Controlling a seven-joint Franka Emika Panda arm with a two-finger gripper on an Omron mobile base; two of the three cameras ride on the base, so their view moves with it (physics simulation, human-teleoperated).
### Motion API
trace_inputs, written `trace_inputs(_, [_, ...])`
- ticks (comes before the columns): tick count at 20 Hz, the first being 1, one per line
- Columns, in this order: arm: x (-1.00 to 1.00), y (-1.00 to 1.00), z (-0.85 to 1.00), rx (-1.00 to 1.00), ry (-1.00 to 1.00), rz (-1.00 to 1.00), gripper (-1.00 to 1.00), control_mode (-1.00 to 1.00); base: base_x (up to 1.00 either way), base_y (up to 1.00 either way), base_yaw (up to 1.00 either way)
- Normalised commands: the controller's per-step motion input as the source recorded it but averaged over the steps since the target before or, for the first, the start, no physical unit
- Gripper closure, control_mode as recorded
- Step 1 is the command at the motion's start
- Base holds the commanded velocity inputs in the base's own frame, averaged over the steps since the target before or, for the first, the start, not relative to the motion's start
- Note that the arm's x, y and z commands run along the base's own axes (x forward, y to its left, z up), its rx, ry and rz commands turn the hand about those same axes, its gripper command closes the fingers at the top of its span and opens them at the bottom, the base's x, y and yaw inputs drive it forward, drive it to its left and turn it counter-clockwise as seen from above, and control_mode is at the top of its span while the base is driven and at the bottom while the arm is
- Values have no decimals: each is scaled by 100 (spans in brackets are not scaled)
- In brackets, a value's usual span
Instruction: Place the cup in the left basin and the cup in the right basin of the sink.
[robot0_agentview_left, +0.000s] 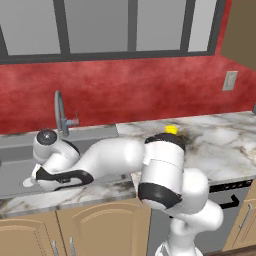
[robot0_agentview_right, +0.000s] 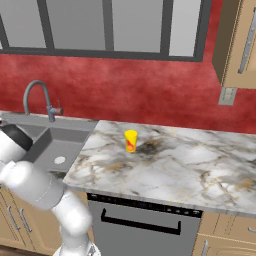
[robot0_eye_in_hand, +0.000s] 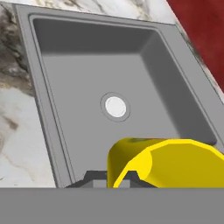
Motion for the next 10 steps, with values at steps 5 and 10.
trace_inputs(5, [21,9,-22,0,6,0,100,-100,0,0,0])
trace_inputs(10, [25,6,-21,0,14,0,100,-100,0,0,0])
